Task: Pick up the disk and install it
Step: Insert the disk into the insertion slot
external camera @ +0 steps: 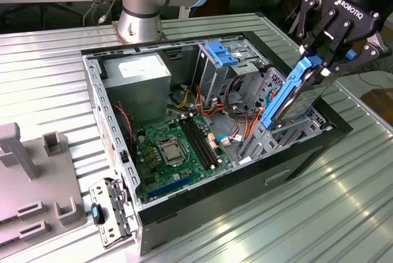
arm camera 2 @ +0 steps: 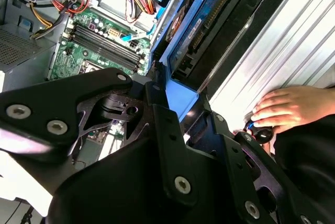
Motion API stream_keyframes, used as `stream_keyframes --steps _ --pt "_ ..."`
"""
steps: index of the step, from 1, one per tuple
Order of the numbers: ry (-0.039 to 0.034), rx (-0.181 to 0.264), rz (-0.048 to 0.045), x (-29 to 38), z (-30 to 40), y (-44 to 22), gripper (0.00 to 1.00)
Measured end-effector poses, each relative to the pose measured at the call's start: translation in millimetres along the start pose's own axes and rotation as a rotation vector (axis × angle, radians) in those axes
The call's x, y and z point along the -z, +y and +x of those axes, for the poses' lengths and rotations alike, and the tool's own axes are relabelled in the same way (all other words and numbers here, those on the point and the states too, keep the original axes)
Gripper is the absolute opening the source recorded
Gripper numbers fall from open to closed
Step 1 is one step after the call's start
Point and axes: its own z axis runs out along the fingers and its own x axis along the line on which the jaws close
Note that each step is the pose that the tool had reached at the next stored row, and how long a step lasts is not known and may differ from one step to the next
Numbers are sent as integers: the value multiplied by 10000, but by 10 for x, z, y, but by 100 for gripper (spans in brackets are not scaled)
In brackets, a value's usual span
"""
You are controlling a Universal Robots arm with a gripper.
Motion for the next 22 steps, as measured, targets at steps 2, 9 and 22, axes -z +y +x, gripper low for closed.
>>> stream_keyframes --steps 2,9,22 --pt "1 0 -3 -8 0 -3 37" --pt "0 0 -9 -35 16 -3 37" --pt "0 0 -33 -105 16 -1 37"
